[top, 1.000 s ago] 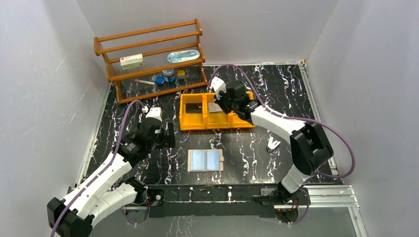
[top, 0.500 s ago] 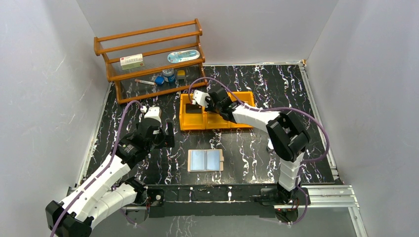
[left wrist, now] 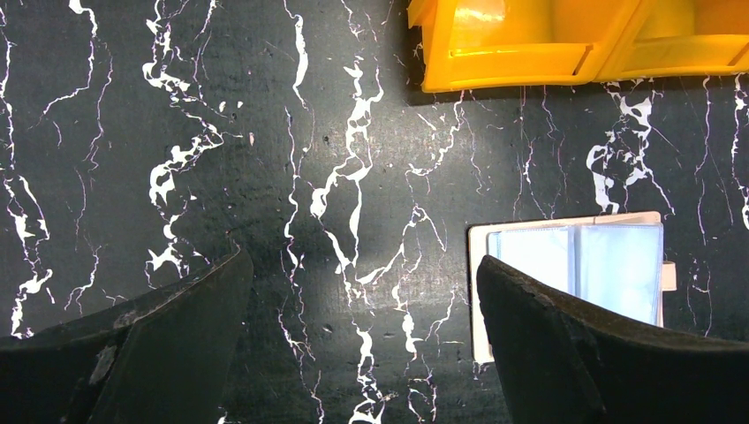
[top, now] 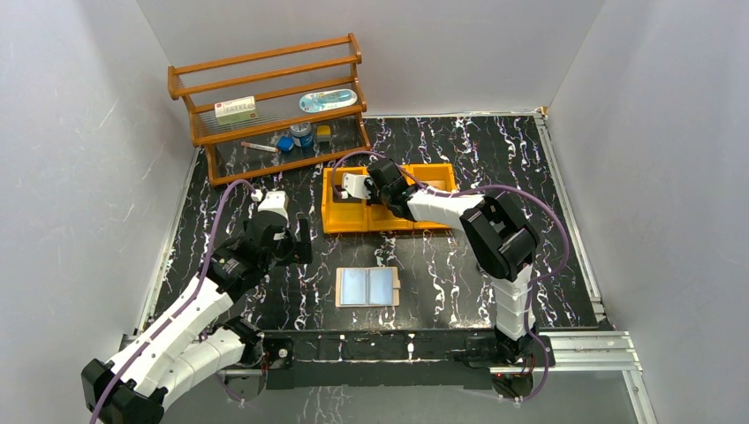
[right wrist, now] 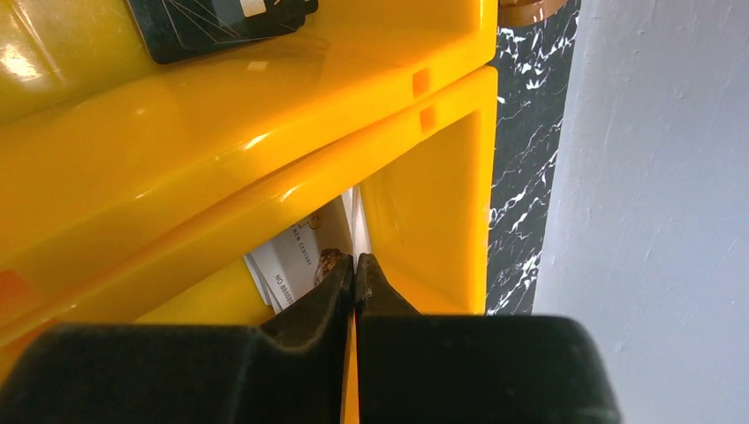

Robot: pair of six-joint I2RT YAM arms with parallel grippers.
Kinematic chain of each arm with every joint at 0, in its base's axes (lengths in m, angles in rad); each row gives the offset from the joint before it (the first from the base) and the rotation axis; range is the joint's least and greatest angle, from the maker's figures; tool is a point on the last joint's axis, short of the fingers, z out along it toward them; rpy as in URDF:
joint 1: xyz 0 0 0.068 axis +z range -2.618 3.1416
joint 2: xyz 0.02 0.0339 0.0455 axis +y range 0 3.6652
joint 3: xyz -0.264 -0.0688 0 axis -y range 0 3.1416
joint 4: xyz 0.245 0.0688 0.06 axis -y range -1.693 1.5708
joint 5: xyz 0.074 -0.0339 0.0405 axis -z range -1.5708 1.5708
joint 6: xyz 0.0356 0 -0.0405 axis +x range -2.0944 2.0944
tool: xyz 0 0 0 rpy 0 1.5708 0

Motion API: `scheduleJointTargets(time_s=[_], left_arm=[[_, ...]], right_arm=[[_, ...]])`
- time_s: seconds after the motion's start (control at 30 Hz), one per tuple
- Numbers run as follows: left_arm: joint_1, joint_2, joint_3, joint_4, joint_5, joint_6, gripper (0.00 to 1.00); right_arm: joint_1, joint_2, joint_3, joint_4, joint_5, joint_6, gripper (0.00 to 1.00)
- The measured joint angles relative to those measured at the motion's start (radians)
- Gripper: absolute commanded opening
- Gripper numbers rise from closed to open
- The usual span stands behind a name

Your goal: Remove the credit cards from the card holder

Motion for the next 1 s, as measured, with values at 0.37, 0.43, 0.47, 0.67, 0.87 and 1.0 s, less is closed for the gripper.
scheduleJointTargets(time_s=[0.37, 0.43, 0.47, 0.67, 0.87, 1.0], left_arm=[[0.000, 0.002, 0.000, 0.000, 0.000, 0.003, 0.98], [0.000, 0.003, 0.000, 0.000, 0.000, 0.003, 0.98], [0.000, 0.005, 0.000, 0.000, 0.000, 0.003, 0.98], [0.000, 0.010, 0.000, 0.000, 0.000, 0.004, 0.98], [0.000, 0.010, 0.000, 0.000, 0.000, 0.004, 0.98], [0.000, 0.010, 0.000, 0.000, 0.000, 0.006, 0.98]], right_arm=[[0.000, 0.000, -0.001, -0.031, -0.021, -0.019, 0.22], [0.000, 0.000, -0.001, -0.036, -0.031, -0.013, 0.22], [0.000, 0.000, -0.001, -0.037, -0.034, -0.010, 0.23], [-0.001, 0.000, -0.002, -0.040, -0.052, 0.011, 0.29], [-0.005, -0.001, -0.014, -0.052, -0.059, 0.038, 0.36], [-0.010, -0.011, -0.032, -0.048, -0.065, 0.068, 0.38]])
